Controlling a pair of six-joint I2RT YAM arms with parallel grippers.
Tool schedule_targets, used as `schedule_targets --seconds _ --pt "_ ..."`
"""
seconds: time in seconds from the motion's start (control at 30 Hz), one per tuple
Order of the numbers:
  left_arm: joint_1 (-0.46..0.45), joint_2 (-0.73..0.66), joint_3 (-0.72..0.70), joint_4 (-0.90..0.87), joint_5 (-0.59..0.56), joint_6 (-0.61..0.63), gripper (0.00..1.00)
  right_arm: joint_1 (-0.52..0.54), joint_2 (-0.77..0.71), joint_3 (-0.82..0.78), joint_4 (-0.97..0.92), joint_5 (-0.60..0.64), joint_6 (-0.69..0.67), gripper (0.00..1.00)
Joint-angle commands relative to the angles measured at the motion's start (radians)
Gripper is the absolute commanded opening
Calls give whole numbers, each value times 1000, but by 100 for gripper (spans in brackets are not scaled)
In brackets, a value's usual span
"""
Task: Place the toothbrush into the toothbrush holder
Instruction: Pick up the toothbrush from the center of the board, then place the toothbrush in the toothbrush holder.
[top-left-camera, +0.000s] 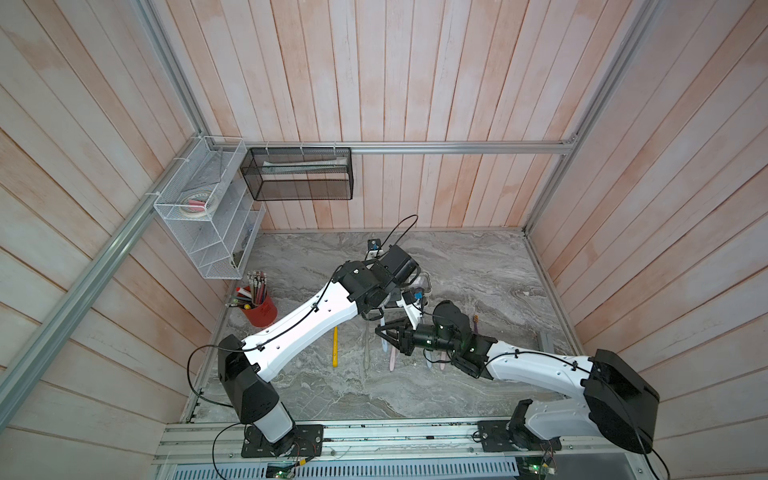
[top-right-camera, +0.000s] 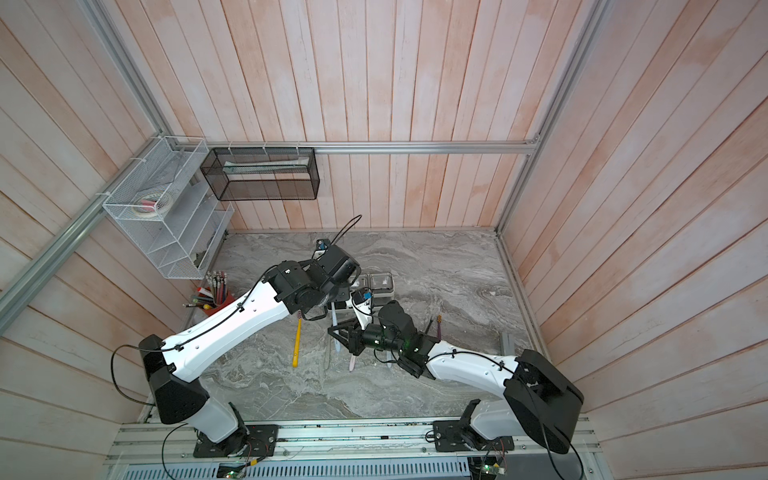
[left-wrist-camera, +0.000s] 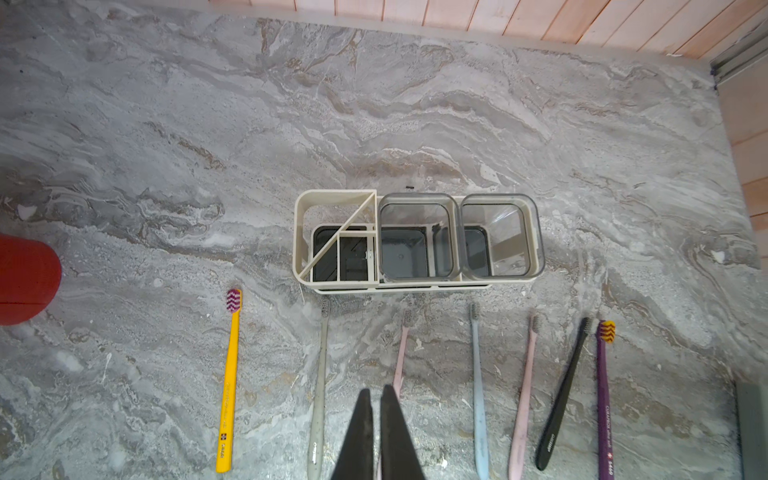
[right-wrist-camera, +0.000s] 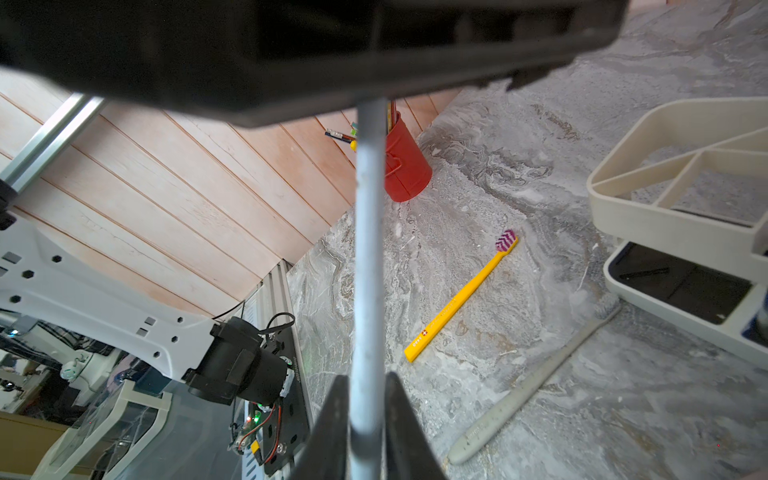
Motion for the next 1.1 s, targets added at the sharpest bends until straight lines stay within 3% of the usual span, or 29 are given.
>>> schedule_targets --seconds 0.0,0.13,0.33,0.47,0.6,1.07 --pt "6 -28 -5 29 -63 36 0 6 -56 11 -30 39 -41 56" --pt "15 -33 10 55 -147 74 0 5 -162 -9 -80 119 -101 97" --pt "24 -94 -82 298 -278 208 0 5 -364 -59 -165 197 -190 98" --pt "27 -161 -252 656 -335 375 0 3 -522 -135 -172 254 -221 98" --pt "52 -199 -431 1063 -317 548 0 2 -666 -204 -193 281 -226 98" --pt "139 16 -390 1318 -246 618 0 2 -840 -266 -382 318 -203 98"
